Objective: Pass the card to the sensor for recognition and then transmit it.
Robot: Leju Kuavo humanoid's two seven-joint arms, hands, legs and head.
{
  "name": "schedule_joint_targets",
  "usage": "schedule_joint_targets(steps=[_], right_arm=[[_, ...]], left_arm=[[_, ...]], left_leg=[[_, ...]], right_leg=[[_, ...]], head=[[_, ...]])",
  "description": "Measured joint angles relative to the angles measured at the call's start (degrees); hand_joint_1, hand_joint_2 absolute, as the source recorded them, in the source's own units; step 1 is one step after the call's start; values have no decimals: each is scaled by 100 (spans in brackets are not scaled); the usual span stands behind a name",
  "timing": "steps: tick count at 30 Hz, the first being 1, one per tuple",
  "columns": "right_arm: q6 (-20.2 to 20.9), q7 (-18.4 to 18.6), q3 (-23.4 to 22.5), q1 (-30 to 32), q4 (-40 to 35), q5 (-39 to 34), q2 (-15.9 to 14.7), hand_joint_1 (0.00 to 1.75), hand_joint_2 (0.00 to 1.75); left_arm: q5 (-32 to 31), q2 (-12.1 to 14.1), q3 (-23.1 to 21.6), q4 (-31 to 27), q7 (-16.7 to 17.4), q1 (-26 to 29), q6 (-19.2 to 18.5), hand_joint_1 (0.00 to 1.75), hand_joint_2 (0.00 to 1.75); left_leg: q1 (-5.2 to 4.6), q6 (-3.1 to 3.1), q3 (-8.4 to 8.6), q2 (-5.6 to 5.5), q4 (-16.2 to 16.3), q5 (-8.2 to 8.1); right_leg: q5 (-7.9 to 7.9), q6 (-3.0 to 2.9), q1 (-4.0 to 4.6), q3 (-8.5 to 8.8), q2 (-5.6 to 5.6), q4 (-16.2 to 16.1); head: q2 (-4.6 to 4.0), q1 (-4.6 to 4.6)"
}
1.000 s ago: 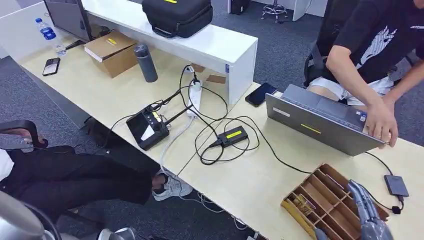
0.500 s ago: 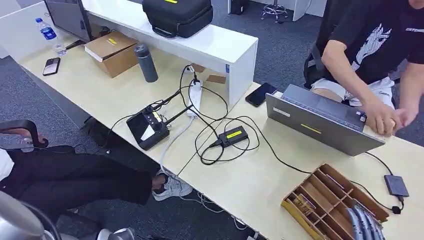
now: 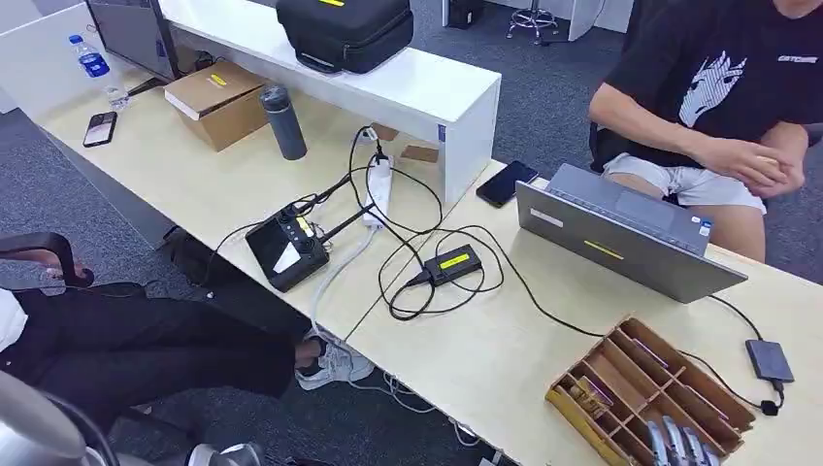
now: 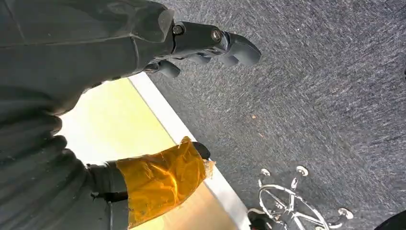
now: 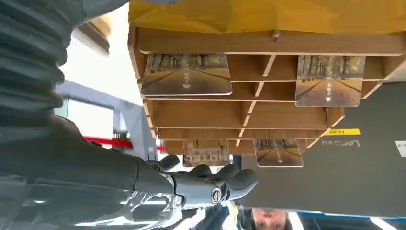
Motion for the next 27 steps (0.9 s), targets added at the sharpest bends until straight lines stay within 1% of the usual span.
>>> schedule_joint_targets(steps=[1,2,3,5,6,8,9,12,19,21,22,25,27], right_arm=[[-61,46,15,-5,35,68,6,49,175],[-110,70,20,-7,74,112,13,49,175],[-147,94,22,-15,110,160,17,141,175],[-201,118,33,-25,162,188,33,155,175],[-230,129,37,-26,175,217,37,173,175],[-302,160,42,-26,204,294,46,171,175],[-326,164,44,-28,214,324,46,175,175],[-359,182,48,-33,254,398,55,171,175],[-470,374,48,-120,381,779,76,171,175],[-508,488,48,-155,450,1007,94,175,175],[-540,552,48,-170,483,1129,100,173,175],[-709,934,53,-244,549,1730,105,175,175],[-761,1215,74,-329,521,1769,96,175,175]], left_arm=[[2,0,0,2,0,0,2,0,175],[2,-2,0,4,0,0,7,0,175],[4,-2,0,11,0,0,11,0,175],[4,0,2,13,0,0,13,0,175],[4,-2,2,13,0,1,13,0,175],[4,0,2,13,0,1,13,0,175],[2,0,2,13,0,1,13,0,175],[2,-2,4,13,0,1,13,0,175],[-11,-2,26,17,0,1,13,0,175],[-20,-2,28,17,2,3,13,0,175],[-22,-2,28,17,2,3,13,0,175],[-35,-2,31,17,2,5,15,0,175],[-37,-2,31,20,9,6,24,0,175]], left_leg=[[0,0,0,0,0,0],[0,0,0,0,0,0],[0,0,0,0,0,0],[0,0,0,0,0,0],[0,0,0,0,0,0],[0,0,0,0,0,0],[0,0,0,0,0,0],[0,0,0,0,0,0],[0,0,2,1,0,0],[0,0,1,0,0,0],[0,0,1,0,0,0],[0,0,0,0,0,1],[0,0,1,0,0,1]], right_leg=[[0,0,0,0,0,0],[0,0,0,0,0,0],[0,0,0,0,0,0],[0,0,0,0,0,0],[0,0,0,0,0,0],[0,0,0,0,0,0],[0,0,0,0,0,0],[0,0,0,0,0,0],[0,0,0,0,0,0],[0,0,0,1,0,1],[0,0,0,1,0,1],[0,0,0,1,-1,2],[1,0,0,1,0,2]], head=[[0,0],[0,0],[0,0],[0,0],[0,0],[0,0],[0,0],[0,0],[0,0],[0,0],[0,0],[0,0],[0,0]])
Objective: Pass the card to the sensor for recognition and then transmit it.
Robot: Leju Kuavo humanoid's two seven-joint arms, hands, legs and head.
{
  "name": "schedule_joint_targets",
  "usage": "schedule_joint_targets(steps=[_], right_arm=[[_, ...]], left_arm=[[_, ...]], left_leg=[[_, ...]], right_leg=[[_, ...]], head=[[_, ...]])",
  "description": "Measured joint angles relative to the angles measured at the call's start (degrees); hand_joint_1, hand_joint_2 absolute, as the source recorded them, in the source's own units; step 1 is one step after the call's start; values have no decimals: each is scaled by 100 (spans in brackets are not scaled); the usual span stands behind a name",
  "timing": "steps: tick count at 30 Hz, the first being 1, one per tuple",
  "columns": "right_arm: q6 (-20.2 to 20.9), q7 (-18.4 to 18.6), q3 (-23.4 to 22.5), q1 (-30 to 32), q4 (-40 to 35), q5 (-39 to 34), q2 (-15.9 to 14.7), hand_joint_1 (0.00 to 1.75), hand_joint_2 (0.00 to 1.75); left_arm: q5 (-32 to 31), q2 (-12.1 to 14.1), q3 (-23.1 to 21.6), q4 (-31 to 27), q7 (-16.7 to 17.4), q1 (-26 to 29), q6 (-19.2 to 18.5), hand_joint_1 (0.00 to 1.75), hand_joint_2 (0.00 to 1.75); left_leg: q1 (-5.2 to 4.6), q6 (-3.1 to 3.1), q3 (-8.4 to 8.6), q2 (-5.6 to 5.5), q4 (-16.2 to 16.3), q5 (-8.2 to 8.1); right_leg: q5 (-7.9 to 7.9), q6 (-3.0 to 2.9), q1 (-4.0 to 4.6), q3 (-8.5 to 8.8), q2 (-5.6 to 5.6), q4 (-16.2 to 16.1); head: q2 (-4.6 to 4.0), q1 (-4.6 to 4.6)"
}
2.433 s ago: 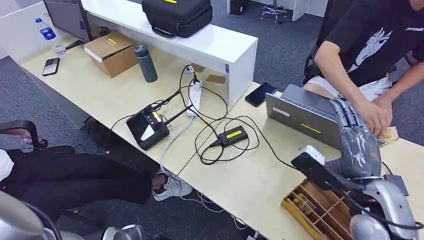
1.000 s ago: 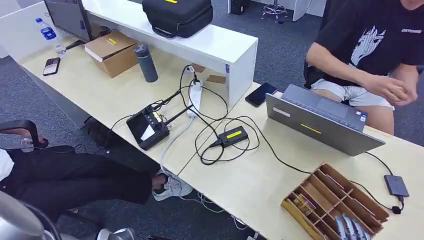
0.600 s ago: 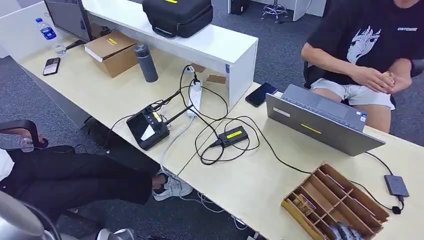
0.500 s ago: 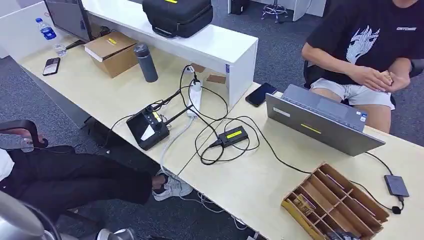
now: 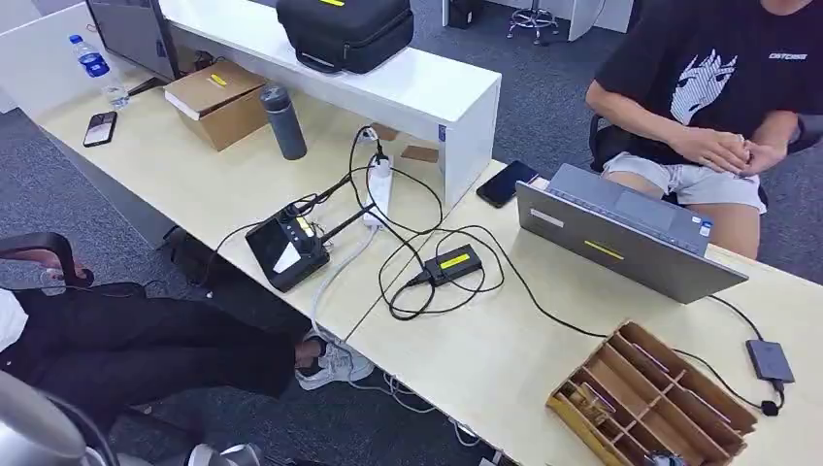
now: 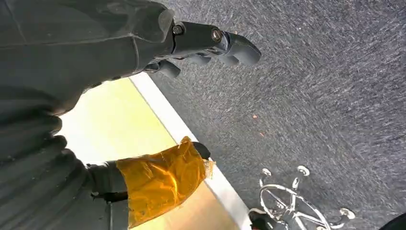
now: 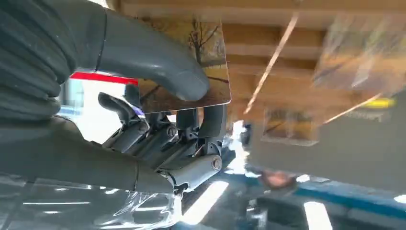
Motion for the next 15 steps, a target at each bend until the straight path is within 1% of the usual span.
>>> schedule_joint_targets(steps=[4,9,11,13,15], right_arm=[[-29,289,90,-210,-339,2,-77,175,175],[-59,379,155,-644,-986,4,-214,175,175],[-66,269,162,-745,-1182,4,-221,175,175],[-46,-9,162,-823,-1391,-103,-179,175,175],[124,-596,162,-959,-1580,-938,-55,175,175]], left_arm=[[-22,-4,2,0,20,-1,20,0,175],[-88,-7,2,0,35,-5,24,0,175],[-114,-7,2,0,37,-7,24,0,175],[-149,-9,0,0,46,-8,24,0,175],[-205,-7,0,0,50,-24,11,0,175]], left_leg=[[0,1,0,1,1,1],[0,0,5,7,1,3],[0,0,6,4,1,3],[1,-1,4,5,1,4],[1,-1,5,11,1,4]], right_leg=[[2,0,0,-1,0,0],[4,-3,0,0,3,1],[4,-3,0,2,2,2],[4,-4,0,1,3,5],[5,-6,1,-1,8,6]], head=[[0,0],[0,0],[0,0],[0,-2],[0,0]])
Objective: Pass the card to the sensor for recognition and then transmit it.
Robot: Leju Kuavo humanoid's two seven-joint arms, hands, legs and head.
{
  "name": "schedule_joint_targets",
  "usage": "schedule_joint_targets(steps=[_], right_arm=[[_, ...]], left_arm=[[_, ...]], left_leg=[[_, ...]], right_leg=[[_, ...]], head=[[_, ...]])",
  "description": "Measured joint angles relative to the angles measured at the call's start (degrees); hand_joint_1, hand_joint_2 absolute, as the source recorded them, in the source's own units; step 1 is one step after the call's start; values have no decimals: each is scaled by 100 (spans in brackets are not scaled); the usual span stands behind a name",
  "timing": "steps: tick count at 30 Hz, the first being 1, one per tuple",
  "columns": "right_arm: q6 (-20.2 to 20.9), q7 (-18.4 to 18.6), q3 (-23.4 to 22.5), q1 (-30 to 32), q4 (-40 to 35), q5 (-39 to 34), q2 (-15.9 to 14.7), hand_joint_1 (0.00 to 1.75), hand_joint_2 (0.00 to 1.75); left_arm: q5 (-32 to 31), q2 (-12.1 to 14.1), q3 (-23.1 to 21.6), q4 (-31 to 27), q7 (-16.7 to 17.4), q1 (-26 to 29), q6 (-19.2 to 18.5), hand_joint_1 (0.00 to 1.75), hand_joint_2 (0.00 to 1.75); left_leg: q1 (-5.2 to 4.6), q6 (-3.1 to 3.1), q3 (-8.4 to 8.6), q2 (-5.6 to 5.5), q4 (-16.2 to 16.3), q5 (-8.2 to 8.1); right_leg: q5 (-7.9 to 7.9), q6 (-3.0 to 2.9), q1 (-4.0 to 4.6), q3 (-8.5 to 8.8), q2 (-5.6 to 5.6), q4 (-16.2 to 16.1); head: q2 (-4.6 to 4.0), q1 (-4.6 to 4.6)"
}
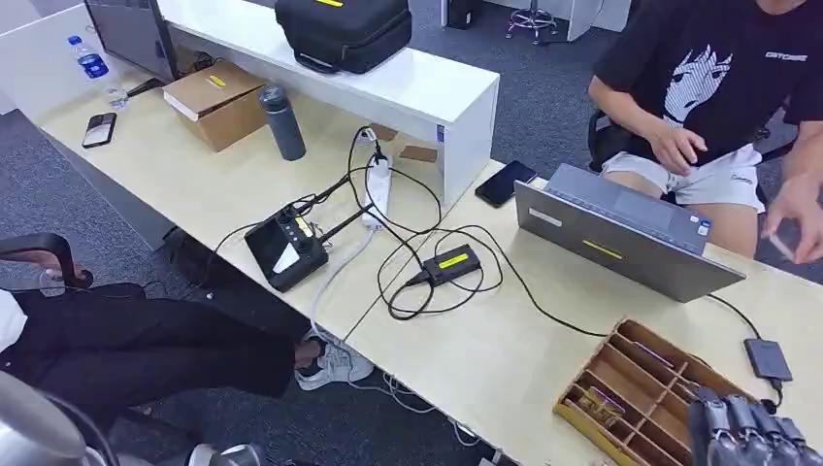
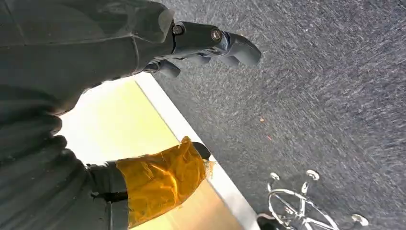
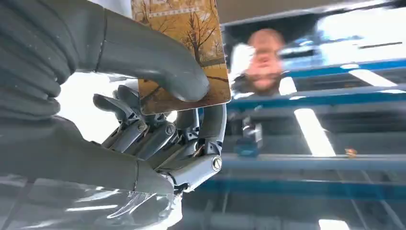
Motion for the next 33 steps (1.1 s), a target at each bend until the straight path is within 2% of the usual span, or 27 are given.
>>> schedule_joint_targets(steps=[2,5,8,12,19,24,25,26,28,33], right_arm=[[353,-312,2,-221,-125,-790,147,175,175],[913,-464,0,-729,-127,-1316,420,175,175],[1361,-446,2,-1361,166,-1569,772,175,175],[1801,-160,4,-2386,1039,-1615,1293,175,175],[2167,220,0,-3683,2755,-1612,1983,175,175],[2191,332,-29,-4014,3449,-1584,2217,175,175],[2191,336,-29,-4073,3600,-1604,2267,169,175],[2191,323,-31,-4121,3733,-1654,2313,0,175],[2223,204,-78,-4155,3927,-1884,2408,0,175],[3059,-475,-532,-4095,4135,-3624,2590,0,175]], left_arm=[[-48,0,0,0,0,-26,-33,0,175],[-177,2,-11,0,-6,-80,-72,0,175],[-298,9,-55,0,-20,-123,-120,0,175],[-435,9,-201,0,-35,-197,-171,0,175],[-514,4,-431,0,-2,-287,-280,0,175],[-514,-2,-496,0,37,-322,-310,0,175],[-514,-2,-514,0,39,-332,-315,0,175],[-514,-2,-542,0,46,-348,-319,0,175],[-512,-4,-586,0,52,-364,-330,0,175],[-483,-20,-597,0,68,-364,-370,0,175]], left_leg=[[0,-3,0,1,-1,2],[5,-12,1,3,-1,9],[6,-12,0,8,-1,18],[8,-13,-2,7,-1,27],[11,-19,-4,1,-1,31],[12,-20,-4,1,-1,30],[11,-20,-4,4,-1,30],[12,-20,-4,6,-1,30],[12,-20,-3,6,-1,29],[13,-20,-3,4,-1,30]], right_leg=[[0,0,0,-1,0,1],[5,-7,5,-1,1,2],[13,-15,6,-3,3,4],[20,-22,9,-4,2,5],[23,-26,12,-6,0,6],[22,-26,12,-7,2,5],[23,-26,12,-9,6,5],[23,-26,12,-9,8,4],[23,-27,13,-9,8,4],[23,-27,13,-9,4,4]], head=[[0,-2],[0,0],[0,-2],[0,0],[0,0],[0,0],[0,-2],[0,0],[0,0],[0,0]])
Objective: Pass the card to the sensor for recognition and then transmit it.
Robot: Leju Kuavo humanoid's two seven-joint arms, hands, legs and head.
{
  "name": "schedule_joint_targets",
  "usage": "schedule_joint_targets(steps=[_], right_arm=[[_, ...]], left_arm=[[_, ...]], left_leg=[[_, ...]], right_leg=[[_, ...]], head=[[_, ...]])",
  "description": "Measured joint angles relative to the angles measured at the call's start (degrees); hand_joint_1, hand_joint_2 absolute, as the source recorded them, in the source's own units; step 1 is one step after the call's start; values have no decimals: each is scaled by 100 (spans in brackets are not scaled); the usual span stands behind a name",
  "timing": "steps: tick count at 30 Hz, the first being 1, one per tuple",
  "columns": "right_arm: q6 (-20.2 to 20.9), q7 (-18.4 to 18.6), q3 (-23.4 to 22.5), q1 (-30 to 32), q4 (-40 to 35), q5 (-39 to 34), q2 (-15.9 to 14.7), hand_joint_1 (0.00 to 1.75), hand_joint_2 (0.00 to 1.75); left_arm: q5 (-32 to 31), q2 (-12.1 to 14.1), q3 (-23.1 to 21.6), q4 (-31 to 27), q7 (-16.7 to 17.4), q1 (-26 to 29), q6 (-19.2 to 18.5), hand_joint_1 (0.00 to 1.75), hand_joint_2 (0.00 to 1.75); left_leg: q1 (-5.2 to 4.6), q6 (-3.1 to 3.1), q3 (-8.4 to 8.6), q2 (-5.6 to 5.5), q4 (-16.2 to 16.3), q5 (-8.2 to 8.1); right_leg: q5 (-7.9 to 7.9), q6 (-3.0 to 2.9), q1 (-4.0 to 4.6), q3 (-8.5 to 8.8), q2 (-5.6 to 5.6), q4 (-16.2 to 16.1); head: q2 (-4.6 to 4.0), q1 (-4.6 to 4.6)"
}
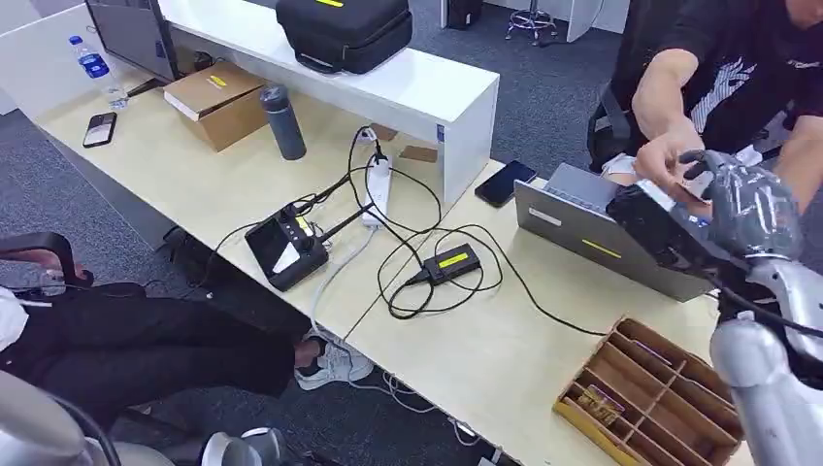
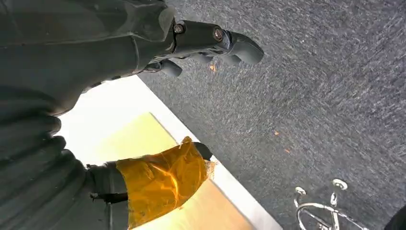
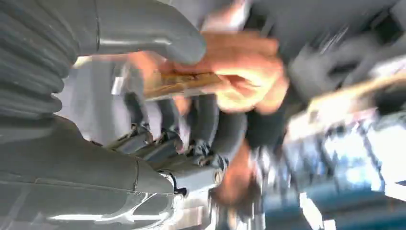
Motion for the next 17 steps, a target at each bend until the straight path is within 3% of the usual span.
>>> schedule_joint_targets(steps=[4,8,13,17], right_arm=[[181,-283,-343,100,90,-666,4,0,175],[-100,-668,-555,398,-58,-894,-170,0,175],[-453,-1108,-627,1445,-1243,-1308,-656,0,175],[-378,-1657,-747,2673,-2487,-2046,-1110,0,175]], left_arm=[[39,0,0,0,-2,11,-9,0,175],[116,4,0,0,-68,49,31,0,175],[289,4,0,0,-118,145,105,0,175],[437,4,31,0,-136,225,138,0,175]], left_leg=[[0,0,0,-1,1,0],[0,0,0,-4,2,-1],[-1,8,0,-5,3,-10],[-1,13,2,-12,3,-22]], right_leg=[[0,0,0,0,-2,-1],[0,0,0,1,-3,-5],[-4,5,0,3,-5,-13],[-16,17,0,7,-8,-19]], head=[[0,0],[0,0],[0,0],[0,0]])
